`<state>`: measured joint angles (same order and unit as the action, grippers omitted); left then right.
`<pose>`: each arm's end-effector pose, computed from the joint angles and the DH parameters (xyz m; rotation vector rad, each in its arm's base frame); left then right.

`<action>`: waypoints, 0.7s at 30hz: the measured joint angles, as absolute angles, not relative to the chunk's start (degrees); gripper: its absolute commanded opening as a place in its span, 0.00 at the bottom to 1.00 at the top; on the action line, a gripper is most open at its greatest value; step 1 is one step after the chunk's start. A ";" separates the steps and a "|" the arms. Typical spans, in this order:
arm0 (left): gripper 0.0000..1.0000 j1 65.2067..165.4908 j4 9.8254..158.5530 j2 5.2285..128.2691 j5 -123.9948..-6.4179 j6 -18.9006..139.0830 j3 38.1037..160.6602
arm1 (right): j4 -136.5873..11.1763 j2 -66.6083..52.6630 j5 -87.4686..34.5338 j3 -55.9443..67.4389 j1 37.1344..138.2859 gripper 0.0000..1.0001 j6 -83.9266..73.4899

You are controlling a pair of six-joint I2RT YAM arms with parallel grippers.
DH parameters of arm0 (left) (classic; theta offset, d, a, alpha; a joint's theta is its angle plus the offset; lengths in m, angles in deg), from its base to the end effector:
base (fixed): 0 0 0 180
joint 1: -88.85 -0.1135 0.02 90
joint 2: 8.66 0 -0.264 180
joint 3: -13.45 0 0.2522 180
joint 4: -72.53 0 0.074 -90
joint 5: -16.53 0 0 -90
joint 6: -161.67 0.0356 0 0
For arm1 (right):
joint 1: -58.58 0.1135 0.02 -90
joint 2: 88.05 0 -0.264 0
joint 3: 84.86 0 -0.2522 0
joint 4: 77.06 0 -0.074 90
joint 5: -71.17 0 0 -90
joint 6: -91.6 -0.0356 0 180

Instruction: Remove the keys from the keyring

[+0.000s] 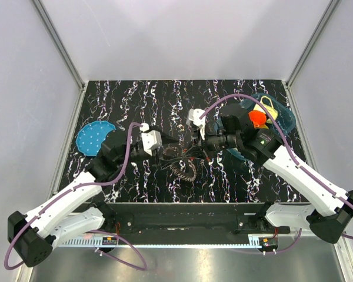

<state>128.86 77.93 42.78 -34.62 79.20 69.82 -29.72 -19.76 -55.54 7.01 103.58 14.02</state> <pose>0.1453 -0.1511 0.3408 1.1358 1.2160 -0.9674 0.1621 0.1922 0.3970 -1.3503 1.6040 1.0045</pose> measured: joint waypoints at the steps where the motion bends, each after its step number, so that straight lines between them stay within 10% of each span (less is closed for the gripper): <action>1: 0.63 128.86 78.30 42.83 -35.27 79.35 69.87 | -29.72 -19.76 -55.51 6.99 103.58 0.00 14.02; 21: 0.63 128.90 80.75 36.97 -50.94 75.79 66.09 | -29.83 -19.94 -55.36 7.67 103.58 0.00 14.42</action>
